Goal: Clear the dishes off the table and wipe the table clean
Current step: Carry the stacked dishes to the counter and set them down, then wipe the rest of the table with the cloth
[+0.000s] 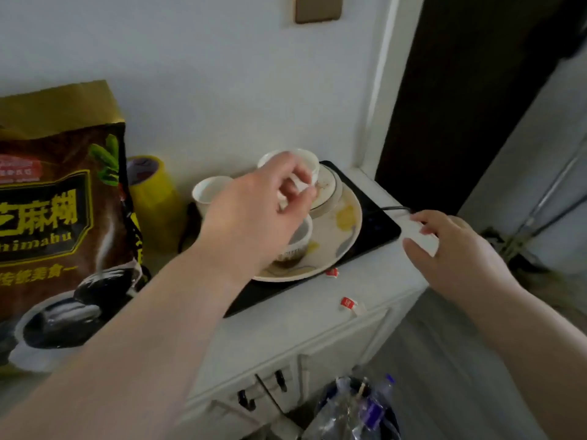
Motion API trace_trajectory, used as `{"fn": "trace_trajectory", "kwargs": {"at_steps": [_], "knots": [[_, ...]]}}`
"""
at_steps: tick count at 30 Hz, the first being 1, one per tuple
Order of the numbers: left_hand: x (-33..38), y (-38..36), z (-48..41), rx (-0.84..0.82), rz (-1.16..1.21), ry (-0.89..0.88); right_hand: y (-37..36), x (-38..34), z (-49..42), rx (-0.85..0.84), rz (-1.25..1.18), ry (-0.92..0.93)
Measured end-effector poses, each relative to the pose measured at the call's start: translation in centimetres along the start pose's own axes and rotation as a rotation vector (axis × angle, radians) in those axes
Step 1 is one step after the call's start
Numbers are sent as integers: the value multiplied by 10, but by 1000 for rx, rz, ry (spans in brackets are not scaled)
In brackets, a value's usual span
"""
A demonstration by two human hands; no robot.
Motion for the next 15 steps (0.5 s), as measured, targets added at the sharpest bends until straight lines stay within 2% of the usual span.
{"fn": "trace_trajectory", "kwargs": {"at_steps": [3,8,10,12,15], "knots": [[59,-27,35,-252,234,-226,28,24,64,103,-9,-125],[150,-71,143,-762,276,-582,76,74,222,131,10,-423],[200,-78,212,-897,274,-772,111,94,307,151,70,-596],[219,-82,254,-944,259,-864,124,103,354,121,86,-691],[279,-75,358,-1044,302,-1098,179,113,468,219,118,-882]]}}
Point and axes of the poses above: each hand's wrist, its own z-axis away from the middle knuckle, its own y-axis out of the back of the hand, x = y × z, the point moved 5 cm from there along -z, towards the middle knuckle, and after that the axes turned 14 degrees about x, right-handed, at the moved point
